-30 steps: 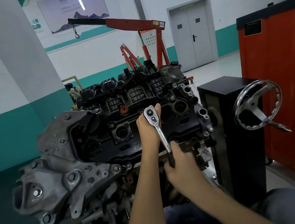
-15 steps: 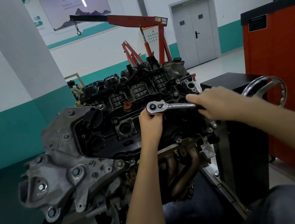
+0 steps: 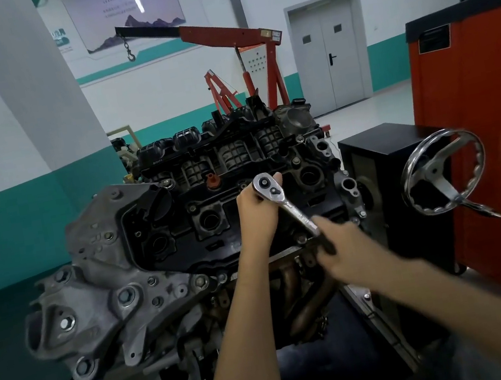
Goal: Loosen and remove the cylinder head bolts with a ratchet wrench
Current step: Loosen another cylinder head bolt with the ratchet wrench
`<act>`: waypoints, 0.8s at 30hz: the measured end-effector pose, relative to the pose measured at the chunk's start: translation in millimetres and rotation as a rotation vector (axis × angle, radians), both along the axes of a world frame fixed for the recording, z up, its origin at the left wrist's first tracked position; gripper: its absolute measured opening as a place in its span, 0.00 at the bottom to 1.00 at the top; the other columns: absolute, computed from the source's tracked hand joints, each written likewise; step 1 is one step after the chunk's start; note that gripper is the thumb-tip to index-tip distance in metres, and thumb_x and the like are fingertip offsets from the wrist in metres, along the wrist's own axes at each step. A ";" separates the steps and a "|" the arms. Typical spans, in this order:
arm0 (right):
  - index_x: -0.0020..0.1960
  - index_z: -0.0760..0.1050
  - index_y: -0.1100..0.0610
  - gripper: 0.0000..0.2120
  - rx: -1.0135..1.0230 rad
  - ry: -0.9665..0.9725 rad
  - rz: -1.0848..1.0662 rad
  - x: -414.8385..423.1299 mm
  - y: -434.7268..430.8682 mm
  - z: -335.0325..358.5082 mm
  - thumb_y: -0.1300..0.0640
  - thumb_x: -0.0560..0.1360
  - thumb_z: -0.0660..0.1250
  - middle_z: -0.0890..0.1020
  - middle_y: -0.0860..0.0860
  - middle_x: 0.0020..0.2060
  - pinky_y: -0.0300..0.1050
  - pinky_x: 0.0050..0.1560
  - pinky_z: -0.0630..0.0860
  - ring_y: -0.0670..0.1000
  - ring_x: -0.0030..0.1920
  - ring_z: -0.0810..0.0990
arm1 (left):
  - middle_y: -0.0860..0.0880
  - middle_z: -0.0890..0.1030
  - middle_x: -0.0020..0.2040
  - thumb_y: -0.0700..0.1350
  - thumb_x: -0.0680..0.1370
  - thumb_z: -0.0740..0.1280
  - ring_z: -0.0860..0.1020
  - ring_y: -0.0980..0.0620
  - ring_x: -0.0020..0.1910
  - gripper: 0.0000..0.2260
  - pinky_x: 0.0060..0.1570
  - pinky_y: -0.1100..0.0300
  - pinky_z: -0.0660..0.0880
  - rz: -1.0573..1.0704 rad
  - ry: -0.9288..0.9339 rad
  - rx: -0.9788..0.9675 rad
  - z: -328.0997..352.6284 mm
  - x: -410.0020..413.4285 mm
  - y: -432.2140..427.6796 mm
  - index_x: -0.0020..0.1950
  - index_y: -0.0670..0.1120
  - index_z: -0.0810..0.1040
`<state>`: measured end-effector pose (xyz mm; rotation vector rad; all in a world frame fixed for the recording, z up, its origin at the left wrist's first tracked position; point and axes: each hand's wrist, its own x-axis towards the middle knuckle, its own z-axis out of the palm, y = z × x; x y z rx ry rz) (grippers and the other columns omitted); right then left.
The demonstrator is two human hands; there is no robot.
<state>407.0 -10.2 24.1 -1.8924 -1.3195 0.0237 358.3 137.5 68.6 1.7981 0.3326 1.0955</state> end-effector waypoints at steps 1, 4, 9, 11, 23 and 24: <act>0.57 0.70 0.53 0.14 -0.070 -0.102 0.019 21.8 -9.7 15.1 0.64 0.73 0.63 0.76 0.54 0.35 0.45 0.34 0.76 0.53 0.32 0.77 | 0.59 0.67 0.24 0.43 0.79 0.67 0.65 0.61 0.28 0.23 0.33 0.69 0.65 -0.017 0.024 0.019 1.3 -0.4 0.7 0.25 0.55 0.68; 0.56 0.67 0.50 0.11 -0.315 -0.594 -0.025 73.2 -17.5 69.1 0.59 0.76 0.63 0.75 0.49 0.36 0.43 0.34 0.72 0.51 0.35 0.78 | 0.59 0.78 0.30 0.40 0.78 0.66 0.74 0.63 0.34 0.21 0.36 0.70 0.70 -0.021 0.047 0.058 6.6 -2.3 2.5 0.31 0.62 0.81; 0.54 0.66 0.50 0.09 -0.251 -0.761 -0.109 67.1 -7.2 73.2 0.56 0.76 0.63 0.71 0.44 0.32 0.37 0.30 0.62 0.46 0.31 0.70 | 0.55 0.78 0.37 0.42 0.79 0.65 0.73 0.57 0.41 0.19 0.43 0.63 0.70 0.000 -0.031 -0.042 -0.2 -5.3 2.8 0.32 0.62 0.80; 0.49 0.65 0.49 0.09 -0.132 -0.466 -0.113 43.4 -12.0 38.2 0.58 0.74 0.64 0.72 0.47 0.31 0.40 0.29 0.68 0.48 0.30 0.73 | 0.59 0.70 0.28 0.44 0.80 0.66 0.68 0.59 0.33 0.21 0.36 0.66 0.67 0.025 -0.044 -0.047 -3.5 -3.0 -2.0 0.26 0.56 0.73; 0.51 0.67 0.47 0.13 -0.059 -0.118 0.010 15.5 -4.6 9.3 0.63 0.72 0.63 0.74 0.50 0.32 0.33 0.26 0.66 0.43 0.26 0.72 | 0.58 0.66 0.24 0.44 0.79 0.67 0.64 0.59 0.29 0.24 0.36 0.62 0.64 -0.006 0.008 0.019 -0.1 -0.6 5.1 0.24 0.55 0.66; 0.53 0.68 0.48 0.13 -0.156 -0.268 -0.004 39.1 -12.3 25.9 0.62 0.73 0.64 0.73 0.49 0.32 0.34 0.27 0.66 0.45 0.27 0.73 | 0.59 0.70 0.25 0.42 0.79 0.67 0.68 0.61 0.29 0.22 0.35 0.66 0.67 -0.009 0.020 0.046 1.4 -1.0 4.0 0.25 0.57 0.71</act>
